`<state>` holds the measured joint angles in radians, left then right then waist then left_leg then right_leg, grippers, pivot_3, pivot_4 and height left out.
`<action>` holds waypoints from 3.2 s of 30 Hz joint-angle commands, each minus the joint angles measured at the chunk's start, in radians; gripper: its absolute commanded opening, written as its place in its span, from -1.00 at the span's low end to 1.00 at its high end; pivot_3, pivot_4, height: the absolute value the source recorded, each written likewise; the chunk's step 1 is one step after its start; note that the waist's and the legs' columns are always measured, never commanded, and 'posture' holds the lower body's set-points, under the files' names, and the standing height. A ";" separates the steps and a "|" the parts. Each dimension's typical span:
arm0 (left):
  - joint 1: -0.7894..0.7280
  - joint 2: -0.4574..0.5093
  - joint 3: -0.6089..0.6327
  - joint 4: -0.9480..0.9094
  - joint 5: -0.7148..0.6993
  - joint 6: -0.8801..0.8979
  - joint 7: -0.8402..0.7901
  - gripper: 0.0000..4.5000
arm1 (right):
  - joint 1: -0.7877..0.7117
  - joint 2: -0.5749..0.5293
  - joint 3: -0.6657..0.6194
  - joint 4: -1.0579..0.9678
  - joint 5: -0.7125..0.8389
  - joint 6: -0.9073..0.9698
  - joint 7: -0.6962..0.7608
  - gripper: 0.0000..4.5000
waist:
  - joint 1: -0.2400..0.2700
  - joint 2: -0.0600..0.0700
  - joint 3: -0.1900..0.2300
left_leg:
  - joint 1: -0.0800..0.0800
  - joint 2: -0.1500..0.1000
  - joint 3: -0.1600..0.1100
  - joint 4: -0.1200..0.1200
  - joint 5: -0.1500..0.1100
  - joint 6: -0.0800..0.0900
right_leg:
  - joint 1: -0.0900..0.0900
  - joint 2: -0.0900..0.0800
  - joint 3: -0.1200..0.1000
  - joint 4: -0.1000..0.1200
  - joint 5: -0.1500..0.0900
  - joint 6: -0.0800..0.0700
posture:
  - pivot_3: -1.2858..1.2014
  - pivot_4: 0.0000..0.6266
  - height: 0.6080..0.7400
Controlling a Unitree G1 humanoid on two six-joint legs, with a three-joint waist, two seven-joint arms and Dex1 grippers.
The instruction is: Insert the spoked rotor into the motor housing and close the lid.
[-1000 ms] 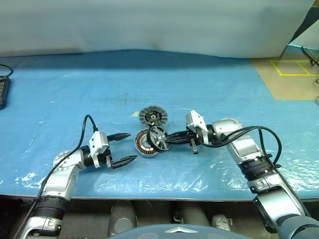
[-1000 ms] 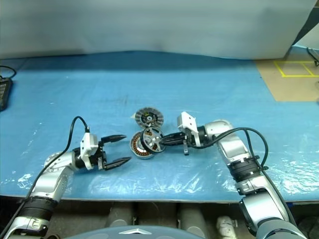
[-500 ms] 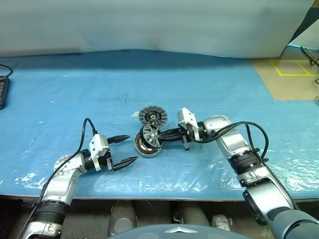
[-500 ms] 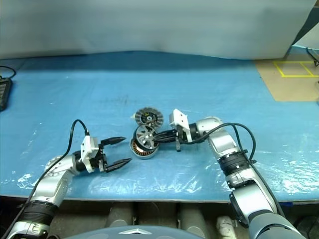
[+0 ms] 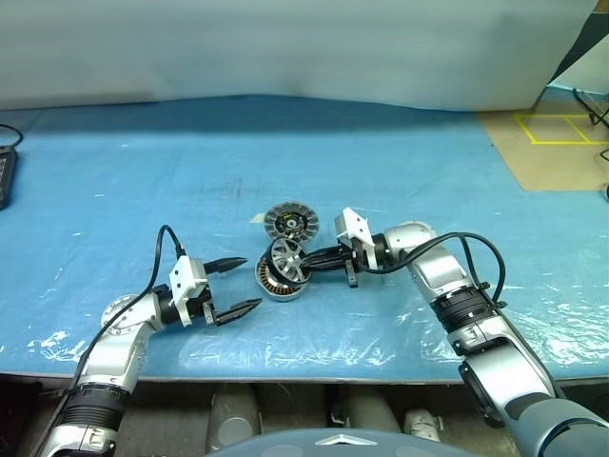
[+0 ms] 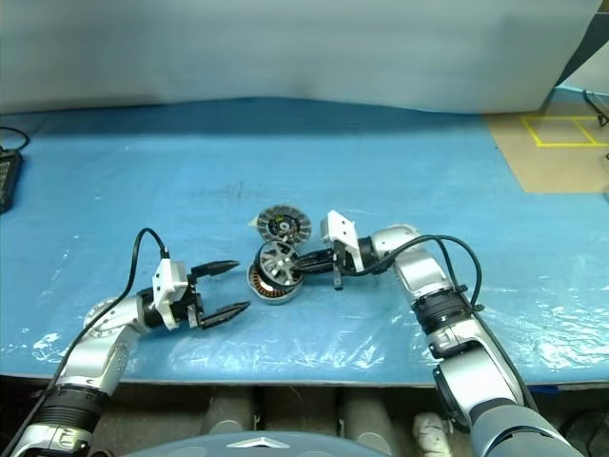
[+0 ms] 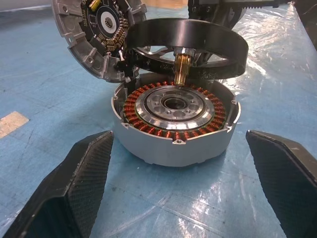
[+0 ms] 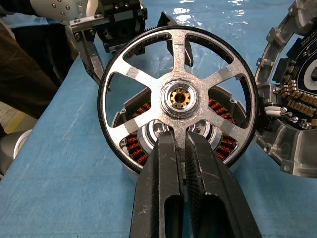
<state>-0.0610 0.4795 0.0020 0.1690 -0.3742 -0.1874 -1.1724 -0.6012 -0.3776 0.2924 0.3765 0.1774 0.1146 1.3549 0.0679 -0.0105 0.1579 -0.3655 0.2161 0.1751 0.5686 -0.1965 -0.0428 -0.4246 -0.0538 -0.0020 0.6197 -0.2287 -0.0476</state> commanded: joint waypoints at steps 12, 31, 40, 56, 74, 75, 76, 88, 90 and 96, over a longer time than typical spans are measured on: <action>0.004 0.005 0.016 -0.018 -0.010 -0.016 0.007 1.00 | -0.026 0.004 0.010 0.008 -0.023 -0.036 -0.003 -0.99 | 0.000 0.000 0.000 | 0.000 0.000 0.000 0.000 0.000 0.000 | 0.000 0.000 0.000 0.000 0.000 0.000 | 0.03 -0.52 1.00; 0.003 0.007 0.019 0.010 -0.011 -0.038 -0.003 1.00 | -0.020 0.011 -0.002 -0.032 0.018 -0.008 0.015 -0.25 | 0.000 0.000 0.000 | 0.000 0.000 0.000 0.001 0.000 0.000 | 0.000 0.000 0.000 0.001 0.000 0.000 | 0.03 -0.52 1.00; 0.002 0.008 0.021 0.011 -0.014 -0.039 -0.001 1.00 | 0.013 -0.011 -0.028 -0.083 0.054 0.057 0.013 -0.80 | 0.001 0.000 0.000 | 0.000 0.000 0.000 0.001 0.000 0.000 | 0.000 0.000 0.000 0.001 0.000 0.000 | 0.03 -0.52 1.00; -0.003 0.014 0.025 -0.044 -0.024 0.001 0.016 1.00 | -0.103 -0.082 -0.115 0.234 -0.073 -0.100 -0.214 -0.99 | -0.002 0.000 0.000 | 0.000 -0.002 0.000 0.002 0.000 0.000 | 0.000 0.000 0.000 0.002 0.000 0.000 | 0.03 -0.52 1.00; 0.012 0.017 0.030 -0.065 -0.024 0.016 0.042 1.00 | -0.226 0.152 -0.168 0.245 0.069 -0.038 -0.107 -0.99 | -0.018 0.000 0.000 | -0.002 0.002 0.000 0.002 0.000 0.000 | -0.001 0.000 -0.002 0.003 -0.001 -0.001 | 0.03 -0.52 1.00; 0.014 0.018 0.030 -0.062 -0.023 0.013 0.043 1.00 | -0.205 0.148 -0.156 0.209 0.072 -0.020 -0.090 -0.99 | -0.018 0.000 0.000 | -0.002 0.003 0.000 0.002 0.000 0.000 | -0.001 0.000 -0.002 0.003 -0.001 -0.001 | 0.03 -0.52 1.00; 0.016 0.018 0.030 -0.061 -0.023 0.012 0.043 1.00 | -0.188 0.144 -0.148 0.181 0.073 -0.006 -0.078 -0.99 | -0.017 0.000 0.000 | -0.002 0.003 0.000 0.002 0.000 0.000 | -0.001 0.000 -0.003 0.003 -0.001 -0.001 | 0.03 -0.52 1.00; 0.024 0.033 0.043 -0.048 -0.028 0.007 0.035 1.00 | -0.036 0.146 -0.018 0.093 -0.002 0.023 -0.066 -0.99 | -0.020 0.000 0.000 | -0.001 0.003 0.000 0.002 0.000 0.000 | -0.001 0.000 -0.002 0.003 -0.001 -0.001 | 0.03 -0.52 1.00; 0.026 0.032 0.045 -0.037 -0.027 0.000 0.031 1.00 | -0.027 0.150 -0.013 0.098 -0.009 0.020 -0.073 -0.99 | -0.020 0.000 0.000 | -0.001 0.003 0.000 0.002 0.000 0.000 | -0.001 0.000 -0.002 0.003 -0.001 -0.001 | 0.03 -0.52 1.00; 0.031 0.025 0.048 0.016 -0.021 -0.040 0.010 1.00 | -0.001 0.135 0.026 0.141 -0.065 -0.049 -0.086 -0.99 | -0.021 0.000 0.000 | 0.000 0.003 0.000 0.002 0.000 0.000 | 0.000 0.000 -0.002 0.003 -0.001 -0.001 | 0.03 -0.52 1.00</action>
<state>-0.0336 0.5029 0.0332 0.1801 -0.3888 -0.2007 -1.1527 -0.6316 -0.2349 0.2833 0.4847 0.1561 0.0773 1.2729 0.0466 -0.0102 0.1580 -0.3642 0.2191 0.1751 0.5702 -0.1966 -0.0431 -0.4239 -0.0537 -0.0036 0.6226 -0.2295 -0.0490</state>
